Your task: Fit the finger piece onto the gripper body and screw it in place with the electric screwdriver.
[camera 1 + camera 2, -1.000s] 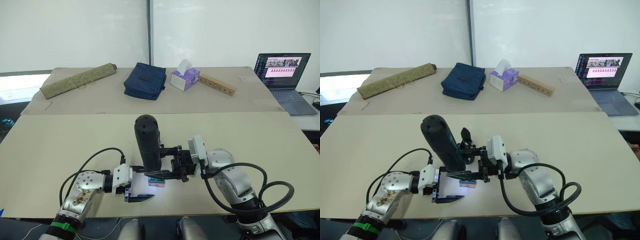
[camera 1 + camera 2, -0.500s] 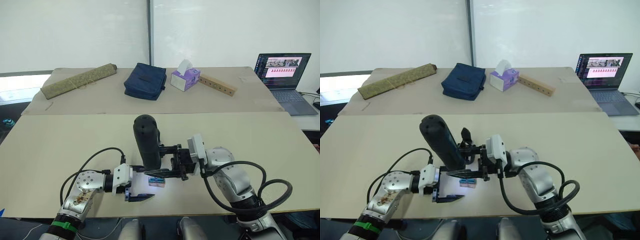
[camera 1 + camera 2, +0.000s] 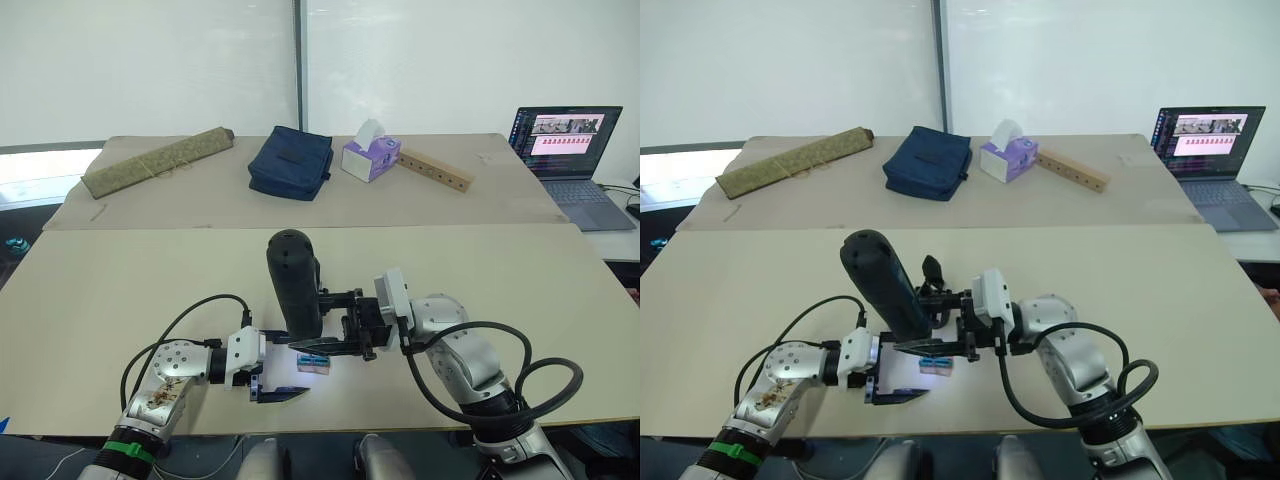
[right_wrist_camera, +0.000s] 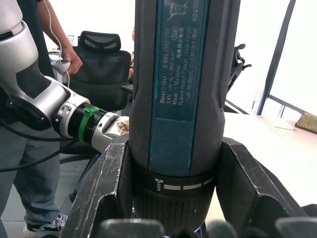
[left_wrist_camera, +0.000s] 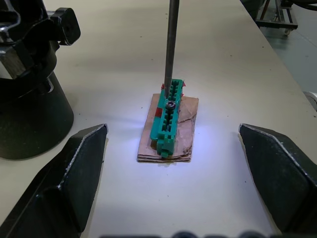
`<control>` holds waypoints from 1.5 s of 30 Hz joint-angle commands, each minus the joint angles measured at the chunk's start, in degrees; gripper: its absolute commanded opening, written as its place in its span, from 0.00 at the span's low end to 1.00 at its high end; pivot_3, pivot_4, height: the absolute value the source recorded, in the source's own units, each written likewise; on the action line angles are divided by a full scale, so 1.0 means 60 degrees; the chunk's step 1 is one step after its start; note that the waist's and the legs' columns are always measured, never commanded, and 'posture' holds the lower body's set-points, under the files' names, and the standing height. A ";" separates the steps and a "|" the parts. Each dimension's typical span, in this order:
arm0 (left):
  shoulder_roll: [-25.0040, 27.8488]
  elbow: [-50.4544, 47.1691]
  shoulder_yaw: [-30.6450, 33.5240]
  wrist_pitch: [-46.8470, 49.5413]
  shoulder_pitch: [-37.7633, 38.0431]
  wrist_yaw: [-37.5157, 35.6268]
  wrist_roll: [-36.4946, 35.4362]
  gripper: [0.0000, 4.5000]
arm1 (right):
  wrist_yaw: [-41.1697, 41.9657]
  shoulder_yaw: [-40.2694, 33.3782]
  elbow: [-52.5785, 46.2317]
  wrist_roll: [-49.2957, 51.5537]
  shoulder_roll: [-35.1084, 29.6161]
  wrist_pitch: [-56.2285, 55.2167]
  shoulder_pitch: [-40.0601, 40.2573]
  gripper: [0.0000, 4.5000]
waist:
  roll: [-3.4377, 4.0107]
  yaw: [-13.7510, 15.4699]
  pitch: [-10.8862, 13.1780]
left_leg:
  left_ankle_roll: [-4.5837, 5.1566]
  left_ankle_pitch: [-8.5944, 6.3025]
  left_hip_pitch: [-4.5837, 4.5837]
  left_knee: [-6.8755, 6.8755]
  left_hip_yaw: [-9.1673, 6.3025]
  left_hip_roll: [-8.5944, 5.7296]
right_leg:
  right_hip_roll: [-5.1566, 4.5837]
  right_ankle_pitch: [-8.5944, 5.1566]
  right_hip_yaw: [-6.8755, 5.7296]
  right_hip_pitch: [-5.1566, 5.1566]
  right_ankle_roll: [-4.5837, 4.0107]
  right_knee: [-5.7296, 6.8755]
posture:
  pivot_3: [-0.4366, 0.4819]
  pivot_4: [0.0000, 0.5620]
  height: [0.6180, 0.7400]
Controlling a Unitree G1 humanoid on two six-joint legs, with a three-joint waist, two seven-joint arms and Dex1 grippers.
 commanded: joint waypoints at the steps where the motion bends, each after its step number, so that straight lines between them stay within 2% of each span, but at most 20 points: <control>1: -0.0026 0.0476 -0.0251 0.0281 0.0164 0.0205 0.0350 0.99 | 0.0009 -0.0058 -0.0240 0.0107 0.0090 -0.0264 -0.0185 0.42 | 0.0000 0.0000 0.0000 | 0.0000 0.0000 0.0000 0.0000 0.0000 0.0000 | 0.0000 0.0000 0.0000 0.0000 0.0000 0.0000 | 0.48 0.27 1.00; 45: 0.0015 -0.0205 -0.0292 0.0996 0.0109 0.0314 0.0316 0.99 | 0.0081 -0.0144 -0.0185 0.0217 0.0134 -0.0007 -0.0287 0.42 | 0.0004 0.0010 -0.0002 | 0.0000 0.0000 -0.0004 0.0003 0.0000 -0.0002 | 0.0000 0.0000 0.0000 -0.0002 0.0001 0.0000 | 0.48 0.27 1.00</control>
